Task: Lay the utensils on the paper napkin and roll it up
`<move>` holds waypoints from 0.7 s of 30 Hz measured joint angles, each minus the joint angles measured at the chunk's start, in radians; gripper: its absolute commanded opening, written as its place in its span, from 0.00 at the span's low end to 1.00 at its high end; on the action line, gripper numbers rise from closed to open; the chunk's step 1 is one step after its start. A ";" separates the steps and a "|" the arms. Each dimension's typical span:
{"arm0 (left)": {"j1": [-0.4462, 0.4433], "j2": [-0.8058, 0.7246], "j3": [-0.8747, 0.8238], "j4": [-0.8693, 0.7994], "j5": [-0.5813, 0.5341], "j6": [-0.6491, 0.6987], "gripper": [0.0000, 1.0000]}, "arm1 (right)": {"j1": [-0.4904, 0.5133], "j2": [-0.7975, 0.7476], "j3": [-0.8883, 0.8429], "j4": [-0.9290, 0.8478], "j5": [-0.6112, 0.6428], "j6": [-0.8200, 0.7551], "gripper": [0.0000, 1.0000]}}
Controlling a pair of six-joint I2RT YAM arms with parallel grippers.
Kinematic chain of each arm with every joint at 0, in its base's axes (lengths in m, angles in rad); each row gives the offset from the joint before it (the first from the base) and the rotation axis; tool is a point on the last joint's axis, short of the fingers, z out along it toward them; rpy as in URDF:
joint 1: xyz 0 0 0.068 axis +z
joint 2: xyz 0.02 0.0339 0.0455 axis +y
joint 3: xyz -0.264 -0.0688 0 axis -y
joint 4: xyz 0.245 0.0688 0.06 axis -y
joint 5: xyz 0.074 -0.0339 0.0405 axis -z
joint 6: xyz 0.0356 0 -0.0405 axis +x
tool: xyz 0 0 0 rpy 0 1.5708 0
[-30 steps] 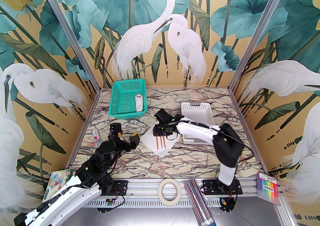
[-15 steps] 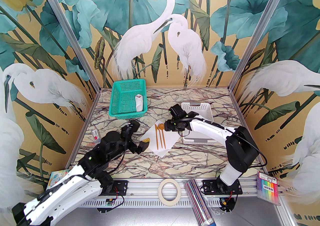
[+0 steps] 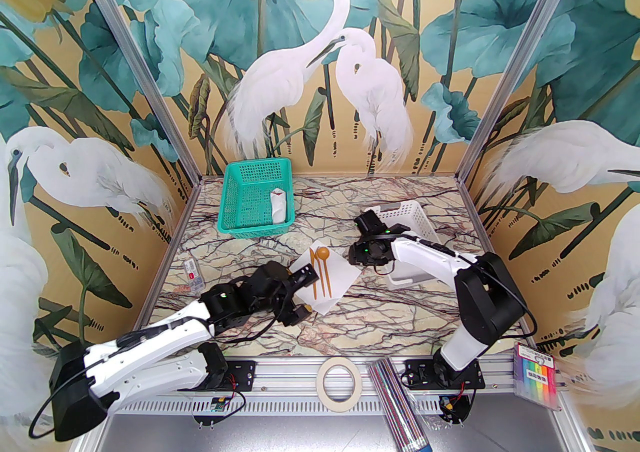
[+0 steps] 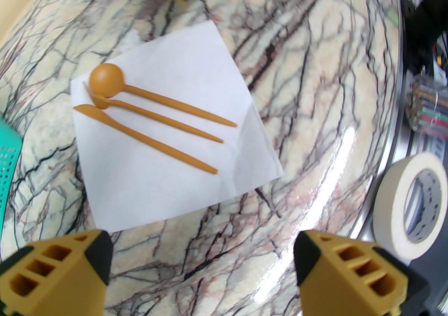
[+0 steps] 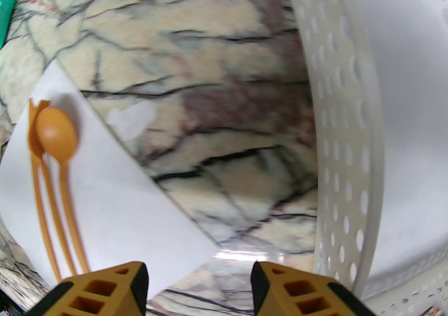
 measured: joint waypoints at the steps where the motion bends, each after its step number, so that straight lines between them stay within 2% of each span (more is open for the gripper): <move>1: -0.013 0.011 0.000 0.009 -0.005 0.004 0.86 | -0.013 -0.006 -0.007 0.000 0.003 -0.006 0.56; 13: -0.144 0.186 0.000 0.128 -0.082 0.035 0.86 | -0.123 -0.077 -0.050 0.009 -0.055 -0.083 0.57; 21: -0.165 0.303 0.000 0.153 -0.112 0.047 0.86 | -0.205 -0.195 -0.112 0.060 -0.166 -0.096 0.61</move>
